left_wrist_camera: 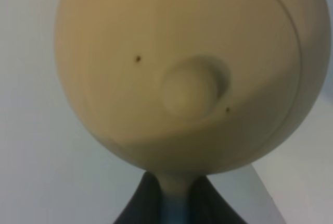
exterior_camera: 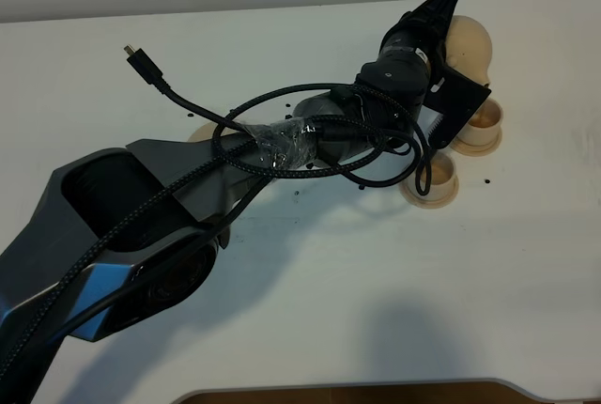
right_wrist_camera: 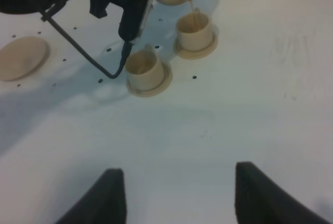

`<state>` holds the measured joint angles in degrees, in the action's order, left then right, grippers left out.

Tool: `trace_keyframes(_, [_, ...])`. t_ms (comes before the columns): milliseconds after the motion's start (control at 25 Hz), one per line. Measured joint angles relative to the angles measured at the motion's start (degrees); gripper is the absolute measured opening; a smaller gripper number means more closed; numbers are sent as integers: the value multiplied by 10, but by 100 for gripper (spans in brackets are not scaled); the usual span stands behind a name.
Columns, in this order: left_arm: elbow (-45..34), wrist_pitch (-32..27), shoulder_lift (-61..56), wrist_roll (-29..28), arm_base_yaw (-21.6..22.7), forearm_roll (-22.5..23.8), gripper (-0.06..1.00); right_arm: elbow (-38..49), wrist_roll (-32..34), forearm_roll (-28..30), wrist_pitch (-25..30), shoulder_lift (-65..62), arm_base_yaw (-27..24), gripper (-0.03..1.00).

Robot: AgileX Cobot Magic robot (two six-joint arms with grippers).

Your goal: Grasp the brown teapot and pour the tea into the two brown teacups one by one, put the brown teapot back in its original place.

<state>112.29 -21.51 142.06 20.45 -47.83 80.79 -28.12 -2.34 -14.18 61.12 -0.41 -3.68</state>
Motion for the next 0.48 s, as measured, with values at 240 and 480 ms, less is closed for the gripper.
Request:
trace_keyframes(240, [0,-1,1,6,0,1,14,0,0,0,0,0,0,48])
trace_keyframes(480, [0,-1,13,11,-1,20,14,0,0,0,0,0,0,48])
